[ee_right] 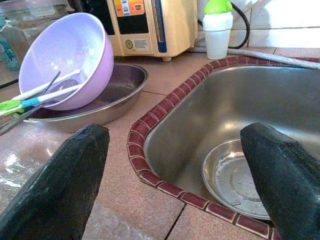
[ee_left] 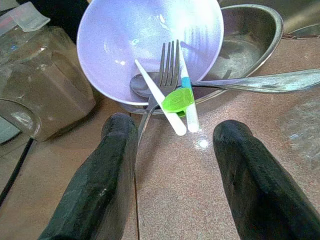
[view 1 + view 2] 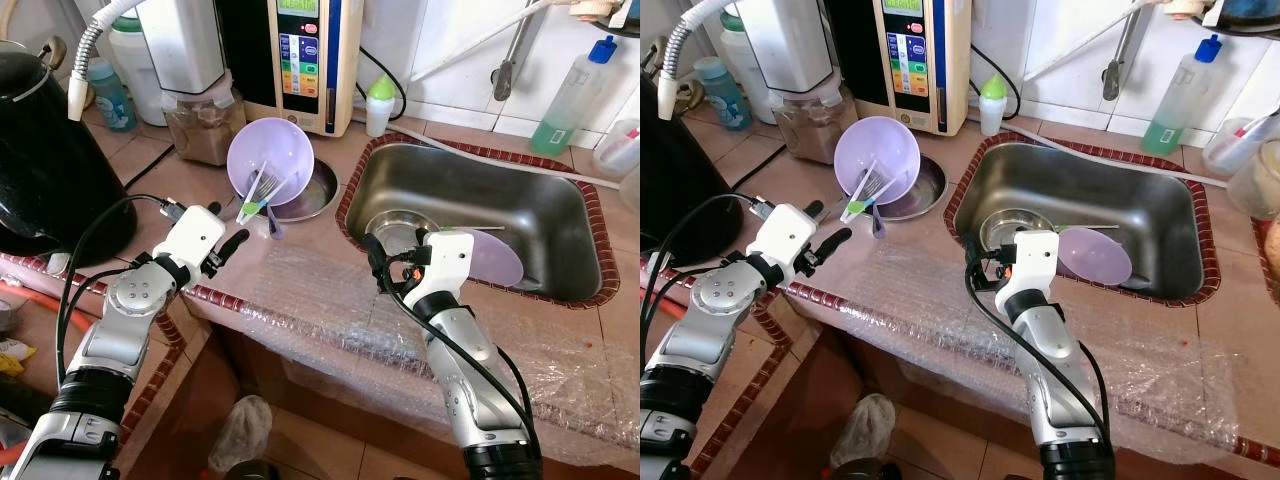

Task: Kitchen organization

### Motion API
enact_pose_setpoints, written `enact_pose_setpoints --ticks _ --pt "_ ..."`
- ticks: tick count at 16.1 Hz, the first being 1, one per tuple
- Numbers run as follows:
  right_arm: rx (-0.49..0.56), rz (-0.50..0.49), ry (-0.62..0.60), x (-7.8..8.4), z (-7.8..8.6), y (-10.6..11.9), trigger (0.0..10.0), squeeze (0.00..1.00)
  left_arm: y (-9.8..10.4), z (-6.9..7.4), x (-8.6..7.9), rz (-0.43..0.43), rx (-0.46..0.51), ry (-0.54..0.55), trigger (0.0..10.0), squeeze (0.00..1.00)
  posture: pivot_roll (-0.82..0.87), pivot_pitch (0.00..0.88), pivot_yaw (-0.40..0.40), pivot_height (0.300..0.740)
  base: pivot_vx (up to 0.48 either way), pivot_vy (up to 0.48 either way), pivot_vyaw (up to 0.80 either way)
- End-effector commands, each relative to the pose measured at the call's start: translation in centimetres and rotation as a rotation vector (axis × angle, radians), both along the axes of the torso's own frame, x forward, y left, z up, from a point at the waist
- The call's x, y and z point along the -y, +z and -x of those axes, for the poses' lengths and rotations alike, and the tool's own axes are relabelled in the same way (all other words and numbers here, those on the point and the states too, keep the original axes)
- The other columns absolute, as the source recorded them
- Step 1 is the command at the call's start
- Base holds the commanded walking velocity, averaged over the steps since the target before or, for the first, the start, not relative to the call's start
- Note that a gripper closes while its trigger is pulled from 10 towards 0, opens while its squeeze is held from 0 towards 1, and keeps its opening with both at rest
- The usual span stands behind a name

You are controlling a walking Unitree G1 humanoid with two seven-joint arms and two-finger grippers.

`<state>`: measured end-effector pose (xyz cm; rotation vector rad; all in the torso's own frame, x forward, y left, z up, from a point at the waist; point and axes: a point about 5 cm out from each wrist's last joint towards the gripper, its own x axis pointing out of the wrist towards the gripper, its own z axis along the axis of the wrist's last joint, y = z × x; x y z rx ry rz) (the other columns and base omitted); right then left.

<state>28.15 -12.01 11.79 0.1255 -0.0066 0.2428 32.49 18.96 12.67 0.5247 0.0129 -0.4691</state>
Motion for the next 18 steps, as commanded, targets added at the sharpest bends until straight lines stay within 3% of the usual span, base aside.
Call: enact_pose_setpoints --ticks 1,5,10,12,18 --pt "0.011 0.001 0.003 0.0 0.0 0.4 10.0 0.0 -0.3 -0.2 0.4 -0.015 0.035 0.014 10.0 0.0 -0.02 0.02 0.047 0.74 0.0 0.0 0.0" --pt "0.009 0.011 -0.002 0.5 0.4 0.5 10.0 0.0 -1.1 -1.0 1.6 -0.107 0.091 0.002 10.0 0.0 -0.05 0.037 0.04 0.74 0.0 0.0 0.0" --pt "0.004 0.029 -0.017 1.2 0.8 0.7 10.0 0.0 -1.6 -2.1 2.2 -0.158 0.128 0.033 10.0 0.0 -0.08 0.048 0.037 0.74 0.0 0.0 0.0" --pt "0.004 0.032 -0.019 1.3 0.8 0.8 10.0 0.0 -1.7 -2.5 1.9 -0.171 0.134 0.062 0.0 0.0 -0.09 0.047 0.037 0.74 0.0 0.0 0.0" --pt "0.004 0.035 -0.016 1.3 0.6 1.0 10.0 0.0 -1.6 -2.9 1.4 -0.189 0.153 0.106 0.0 0.0 -0.08 0.04 0.031 0.74 0.0 0.0 0.0"
